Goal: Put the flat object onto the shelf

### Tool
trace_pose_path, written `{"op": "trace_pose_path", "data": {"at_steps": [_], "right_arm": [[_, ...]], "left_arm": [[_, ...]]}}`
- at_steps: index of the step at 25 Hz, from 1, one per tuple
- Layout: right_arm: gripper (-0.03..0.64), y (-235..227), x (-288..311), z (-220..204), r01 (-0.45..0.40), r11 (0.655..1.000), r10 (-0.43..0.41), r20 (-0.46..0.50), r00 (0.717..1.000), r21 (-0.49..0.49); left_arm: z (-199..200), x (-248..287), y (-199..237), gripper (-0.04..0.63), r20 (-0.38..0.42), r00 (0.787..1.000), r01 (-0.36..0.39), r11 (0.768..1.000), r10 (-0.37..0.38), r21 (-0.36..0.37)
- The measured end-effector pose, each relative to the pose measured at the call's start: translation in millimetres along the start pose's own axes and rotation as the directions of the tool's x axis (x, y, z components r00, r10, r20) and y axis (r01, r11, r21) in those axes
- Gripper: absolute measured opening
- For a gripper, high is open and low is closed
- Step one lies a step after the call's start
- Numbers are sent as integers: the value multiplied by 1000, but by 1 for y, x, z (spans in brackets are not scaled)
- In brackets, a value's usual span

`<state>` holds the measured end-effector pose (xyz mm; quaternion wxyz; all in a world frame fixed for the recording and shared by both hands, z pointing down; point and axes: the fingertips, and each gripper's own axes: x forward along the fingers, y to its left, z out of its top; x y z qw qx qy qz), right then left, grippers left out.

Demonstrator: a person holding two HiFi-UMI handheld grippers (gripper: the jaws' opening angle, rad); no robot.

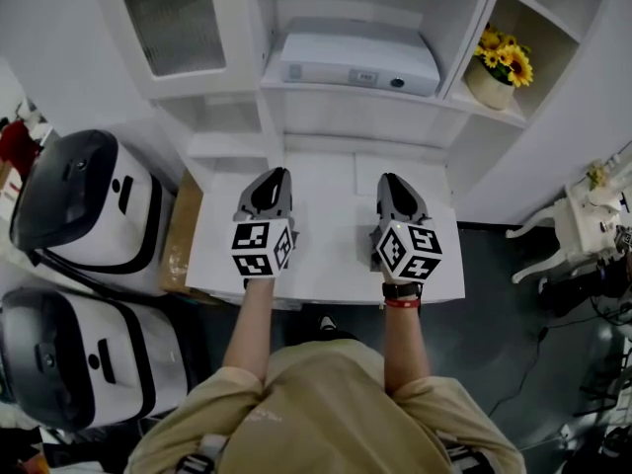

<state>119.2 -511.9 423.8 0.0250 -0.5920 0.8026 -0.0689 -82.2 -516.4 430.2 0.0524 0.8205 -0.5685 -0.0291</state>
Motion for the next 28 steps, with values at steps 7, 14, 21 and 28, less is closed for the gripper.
{"op": "trace_pose_path", "data": {"at_steps": [7, 14, 21, 28], "right_arm": [[31, 7, -12, -5, 18, 999, -18, 3, 1000, -32], [29, 7, -16, -5, 25, 999, -24, 14, 1000, -33], [31, -7, -20, -12, 54, 998, -54, 10, 998, -26], [31, -22, -13, -21, 54, 998, -55, -11, 998, -38]], "left_arm": [[-10, -10, -5, 20, -10, 1000, 10, 998, -9, 54], [-8, -10, -13, 20, -4, 999, 35, 998, -35, 61], [-21, -5, -17, 20, -22, 999, 40, 998, -39, 52], [-34, 10, -21, 20, -35, 999, 34, 999, -33, 36]]}}
